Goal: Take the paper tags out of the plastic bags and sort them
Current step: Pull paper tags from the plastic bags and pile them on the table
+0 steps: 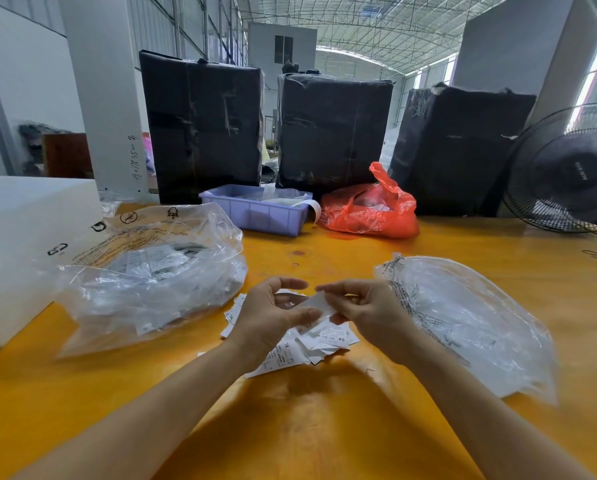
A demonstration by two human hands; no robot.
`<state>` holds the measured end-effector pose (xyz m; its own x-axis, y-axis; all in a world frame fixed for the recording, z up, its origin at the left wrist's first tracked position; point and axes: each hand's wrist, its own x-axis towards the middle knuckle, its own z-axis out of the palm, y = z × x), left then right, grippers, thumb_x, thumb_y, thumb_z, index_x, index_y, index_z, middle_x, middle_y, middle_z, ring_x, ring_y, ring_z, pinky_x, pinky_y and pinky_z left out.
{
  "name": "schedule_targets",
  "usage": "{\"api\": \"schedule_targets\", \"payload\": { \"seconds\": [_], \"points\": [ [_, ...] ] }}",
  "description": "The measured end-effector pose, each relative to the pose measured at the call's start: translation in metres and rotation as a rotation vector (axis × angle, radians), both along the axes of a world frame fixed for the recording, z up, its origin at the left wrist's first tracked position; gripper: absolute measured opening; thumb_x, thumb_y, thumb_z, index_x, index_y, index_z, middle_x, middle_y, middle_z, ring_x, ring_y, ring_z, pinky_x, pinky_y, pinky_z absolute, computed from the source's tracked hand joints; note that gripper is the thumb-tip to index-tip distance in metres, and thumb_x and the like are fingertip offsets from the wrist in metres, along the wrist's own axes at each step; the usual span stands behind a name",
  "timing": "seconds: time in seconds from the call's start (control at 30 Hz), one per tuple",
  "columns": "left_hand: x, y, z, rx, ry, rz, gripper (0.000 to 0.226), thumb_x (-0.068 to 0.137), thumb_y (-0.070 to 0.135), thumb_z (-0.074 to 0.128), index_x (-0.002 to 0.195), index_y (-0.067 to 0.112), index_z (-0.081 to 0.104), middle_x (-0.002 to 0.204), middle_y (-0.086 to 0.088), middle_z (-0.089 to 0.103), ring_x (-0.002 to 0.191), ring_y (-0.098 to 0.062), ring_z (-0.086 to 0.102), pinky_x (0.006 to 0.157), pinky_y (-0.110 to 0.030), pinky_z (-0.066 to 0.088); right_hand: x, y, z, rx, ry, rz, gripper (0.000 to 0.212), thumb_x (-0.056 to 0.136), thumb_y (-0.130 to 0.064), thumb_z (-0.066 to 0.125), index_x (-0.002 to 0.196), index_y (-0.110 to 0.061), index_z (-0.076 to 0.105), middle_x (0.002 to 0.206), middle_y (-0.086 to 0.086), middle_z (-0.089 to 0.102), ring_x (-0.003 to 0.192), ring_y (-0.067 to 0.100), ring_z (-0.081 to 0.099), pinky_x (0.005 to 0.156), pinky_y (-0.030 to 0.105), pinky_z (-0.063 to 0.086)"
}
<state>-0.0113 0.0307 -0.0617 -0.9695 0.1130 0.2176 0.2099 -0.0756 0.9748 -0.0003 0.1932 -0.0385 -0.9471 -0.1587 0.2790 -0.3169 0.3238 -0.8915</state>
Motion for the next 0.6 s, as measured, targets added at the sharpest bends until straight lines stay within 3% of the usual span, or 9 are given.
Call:
{"api": "schedule_targets", "payload": {
  "seconds": [0.1,0.2,0.27,0.37,0.47,0.6],
  "points": [
    [0.000,0.002,-0.001,0.030,-0.004,0.027,0.038,0.068,-0.004,0.076,0.099,0.011,0.061,0.080,-0.013,0.073,0.073,-0.023,0.071,0.065,-0.026,0.056,0.005,-0.007,0.001,0.054,-0.056,0.107,0.026,0.095,-0.005,0.050,0.117,-0.003,0.064,0.097,0.012,0.059,0.074,0.015,0.059,0.068,0.024,0.054],
    [0.000,0.003,-0.002,0.105,-0.040,0.118,0.028,0.074,0.000,0.074,0.096,0.011,0.061,0.082,-0.012,0.073,0.069,-0.020,0.071,0.060,-0.025,0.054,0.009,-0.010,0.003,0.010,-0.140,0.184,0.034,0.096,-0.007,0.048,0.130,-0.007,0.054,0.115,0.017,0.055,0.089,0.019,0.059,0.078,0.028,0.056],
    [0.000,0.003,-0.003,0.176,-0.066,0.175,0.022,0.075,0.004,0.074,0.093,0.010,0.062,0.082,-0.011,0.073,0.067,-0.019,0.070,0.056,-0.025,0.053,0.010,-0.013,0.000,-0.079,-0.157,0.222,0.040,0.092,-0.008,0.056,0.132,-0.010,0.051,0.106,0.018,0.066,0.085,0.019,0.063,0.082,0.033,0.056],
    [0.000,0.004,-0.001,0.249,-0.108,0.172,0.016,0.075,0.010,0.075,0.087,0.009,0.065,0.076,-0.007,0.074,0.067,-0.019,0.069,0.056,-0.026,0.053,0.008,-0.020,-0.007,-0.093,-0.053,0.119,0.051,0.079,-0.003,0.071,0.126,-0.016,0.056,0.079,0.014,0.071,0.066,0.013,0.065,0.074,0.028,0.057],
    [0.000,0.005,0.002,0.231,-0.161,0.161,0.009,0.077,0.017,0.073,0.081,0.011,0.068,0.070,-0.004,0.072,0.060,-0.014,0.066,0.050,-0.022,0.050,0.003,-0.018,-0.008,-0.096,0.025,-0.009,0.041,0.078,0.003,0.071,0.117,-0.008,0.063,0.078,0.010,0.067,0.058,0.011,0.062,0.069,0.032,0.056],
    [-0.001,0.001,0.001,0.177,-0.209,0.143,0.011,0.081,0.014,0.070,0.078,0.004,0.066,0.065,-0.005,0.069,0.057,-0.013,0.061,0.044,-0.017,0.045,0.000,-0.009,-0.006,-0.065,0.060,-0.098,0.020,0.085,-0.002,0.066,0.105,-0.004,0.070,0.079,0.010,0.070,0.068,0.019,0.067,0.068,0.029,0.057]
  ]
}}
